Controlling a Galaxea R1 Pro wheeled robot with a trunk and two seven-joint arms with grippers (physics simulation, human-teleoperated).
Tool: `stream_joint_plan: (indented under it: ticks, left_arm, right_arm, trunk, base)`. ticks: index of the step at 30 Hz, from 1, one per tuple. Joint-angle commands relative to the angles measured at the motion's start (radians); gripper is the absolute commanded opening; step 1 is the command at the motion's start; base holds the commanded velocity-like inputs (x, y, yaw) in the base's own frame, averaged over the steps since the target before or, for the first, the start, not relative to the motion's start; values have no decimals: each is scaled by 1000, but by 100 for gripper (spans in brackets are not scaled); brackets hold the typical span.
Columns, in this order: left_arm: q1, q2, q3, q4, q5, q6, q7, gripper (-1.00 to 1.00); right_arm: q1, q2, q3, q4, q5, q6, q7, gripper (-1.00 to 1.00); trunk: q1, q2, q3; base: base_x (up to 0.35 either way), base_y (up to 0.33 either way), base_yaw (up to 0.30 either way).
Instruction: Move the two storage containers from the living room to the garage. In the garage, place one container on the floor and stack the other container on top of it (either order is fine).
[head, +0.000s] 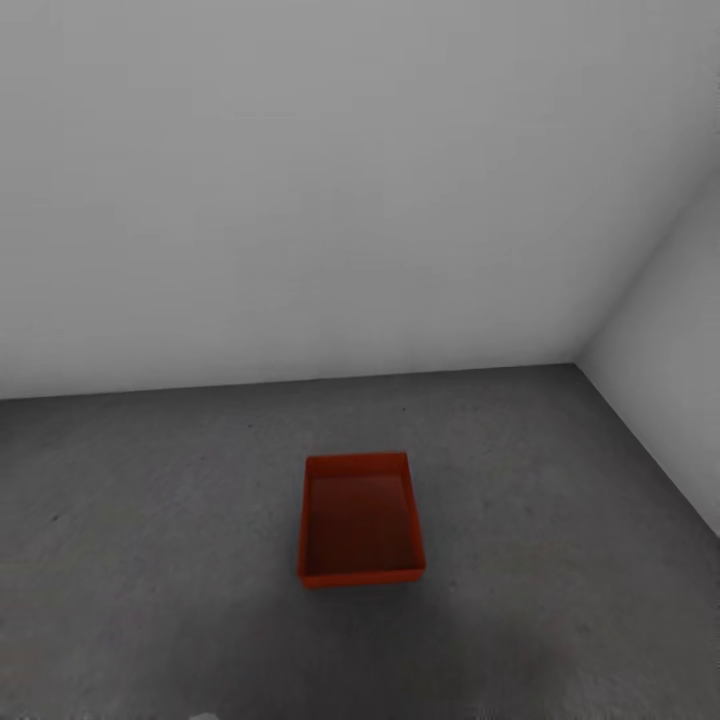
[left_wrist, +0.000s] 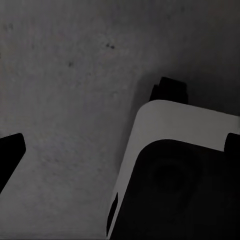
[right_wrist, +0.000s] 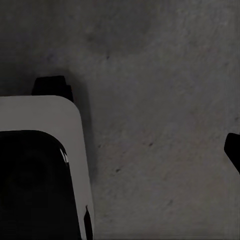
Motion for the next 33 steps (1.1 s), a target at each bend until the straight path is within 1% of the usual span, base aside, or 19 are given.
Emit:
stream_joint_plan:
  ticks: [1,15,29,31,33]
  left_arm:
    - [0,0,-9,0,9,3,3,100]
    - [-1,-7,-9,-3,7,3,3,100]
    - [-1,-6,-9,-3,9,4,3,100]
    - [0,-7,-9,-3,9,4,3,100]
    - [0,-6,-9,-3,9,4,3,100]
  right_arm:
    - [-1,0,-1,3,-4,-7,-1,100]
    - [-1,0,-1,3,-5,-6,0,100]
    - [-1,0,-1,3,-4,0,3,100]
    - [-1,0,-1,3,-3,2,3,100]
    - [-1,1,-1,3,-4,3,3,100]
  trunk:
    - [0,0,-1]
    - [0,0,-1]
    - [0,0,-1]
    - [-8,14,6]
    - [-8,14,6]
  base:
    - [-121,0,0]
    - [-16,0,0]
    - [0,0,0]
    - [0,0,0]
    - [0,0,0]
